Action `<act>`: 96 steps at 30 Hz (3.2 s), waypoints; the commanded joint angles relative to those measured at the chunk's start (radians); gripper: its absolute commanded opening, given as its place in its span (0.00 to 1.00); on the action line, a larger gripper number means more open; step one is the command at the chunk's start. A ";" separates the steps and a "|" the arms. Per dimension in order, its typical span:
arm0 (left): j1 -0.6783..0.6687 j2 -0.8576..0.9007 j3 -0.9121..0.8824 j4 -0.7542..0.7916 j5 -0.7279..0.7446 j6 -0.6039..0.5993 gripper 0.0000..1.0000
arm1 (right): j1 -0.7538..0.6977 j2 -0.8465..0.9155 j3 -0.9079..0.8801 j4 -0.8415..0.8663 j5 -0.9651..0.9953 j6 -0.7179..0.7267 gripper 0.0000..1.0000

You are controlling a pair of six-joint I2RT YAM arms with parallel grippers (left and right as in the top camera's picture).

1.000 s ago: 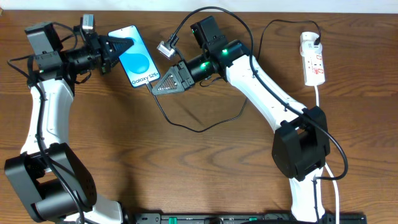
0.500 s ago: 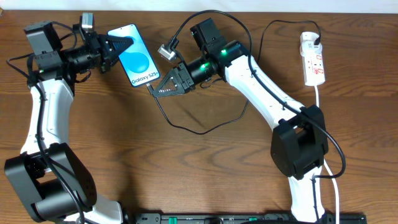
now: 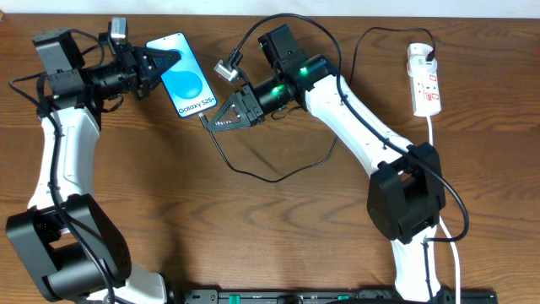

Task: Plug charger to phone and switch on socket
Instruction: 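Push the USB-C plug into the phone's bottom port with the right gripper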

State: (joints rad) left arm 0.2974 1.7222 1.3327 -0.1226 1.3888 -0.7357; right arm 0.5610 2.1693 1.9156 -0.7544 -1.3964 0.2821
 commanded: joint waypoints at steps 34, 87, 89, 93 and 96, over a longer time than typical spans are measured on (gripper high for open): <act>-0.001 -0.011 0.006 0.020 0.005 0.009 0.07 | -0.023 0.016 -0.006 -0.006 -0.089 -0.007 0.01; -0.002 -0.011 0.006 0.065 -0.040 -0.043 0.07 | -0.017 0.042 -0.006 0.060 -0.100 0.040 0.01; -0.002 -0.011 0.006 0.065 -0.040 -0.043 0.07 | -0.019 0.042 -0.007 0.064 -0.110 0.040 0.01; -0.002 -0.011 0.006 0.065 -0.040 -0.043 0.07 | -0.019 0.042 -0.007 0.064 -0.113 0.039 0.01; -0.002 -0.011 0.006 0.065 -0.040 -0.043 0.07 | -0.019 0.042 -0.007 0.068 -0.118 0.040 0.01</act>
State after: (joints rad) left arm 0.2974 1.7222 1.3327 -0.0662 1.3285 -0.7666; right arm 0.5442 2.2059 1.9137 -0.6895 -1.4738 0.3115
